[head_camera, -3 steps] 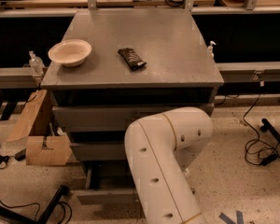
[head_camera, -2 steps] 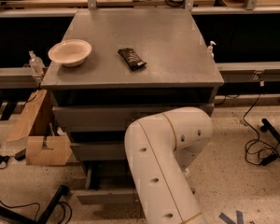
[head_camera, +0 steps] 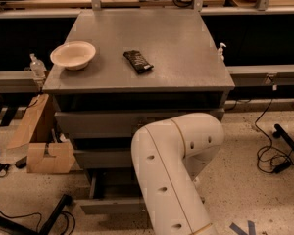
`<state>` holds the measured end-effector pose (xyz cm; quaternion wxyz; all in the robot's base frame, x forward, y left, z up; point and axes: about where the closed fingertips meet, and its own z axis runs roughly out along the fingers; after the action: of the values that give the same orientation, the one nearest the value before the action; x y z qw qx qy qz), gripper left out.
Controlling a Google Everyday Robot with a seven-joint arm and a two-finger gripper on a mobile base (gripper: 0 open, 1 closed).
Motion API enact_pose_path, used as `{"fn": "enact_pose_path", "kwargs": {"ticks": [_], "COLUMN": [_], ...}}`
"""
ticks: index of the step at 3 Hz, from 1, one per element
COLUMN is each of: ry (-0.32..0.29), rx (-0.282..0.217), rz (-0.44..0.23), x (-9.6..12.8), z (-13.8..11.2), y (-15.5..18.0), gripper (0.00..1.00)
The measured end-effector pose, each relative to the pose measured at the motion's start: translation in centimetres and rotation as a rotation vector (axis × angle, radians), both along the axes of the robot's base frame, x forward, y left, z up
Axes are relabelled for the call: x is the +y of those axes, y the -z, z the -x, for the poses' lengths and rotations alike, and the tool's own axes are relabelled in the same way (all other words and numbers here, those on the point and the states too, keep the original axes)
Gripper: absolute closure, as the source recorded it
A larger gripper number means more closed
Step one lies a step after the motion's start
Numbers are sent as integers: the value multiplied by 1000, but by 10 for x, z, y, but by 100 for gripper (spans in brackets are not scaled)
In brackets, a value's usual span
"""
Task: Open bottom drawer
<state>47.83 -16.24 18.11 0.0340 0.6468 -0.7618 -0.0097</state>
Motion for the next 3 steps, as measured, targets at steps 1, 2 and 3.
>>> {"fn": "enact_pose_path", "kwargs": {"ticks": [1,2,3], "ry": [0,-92,-180], "rx": [0,-45,-73], "rz": [0,-77,-170], "x": [0,6,19], "z": [0,-19,-36], "y": [0,-2,3], "gripper": [0,0,0]}}
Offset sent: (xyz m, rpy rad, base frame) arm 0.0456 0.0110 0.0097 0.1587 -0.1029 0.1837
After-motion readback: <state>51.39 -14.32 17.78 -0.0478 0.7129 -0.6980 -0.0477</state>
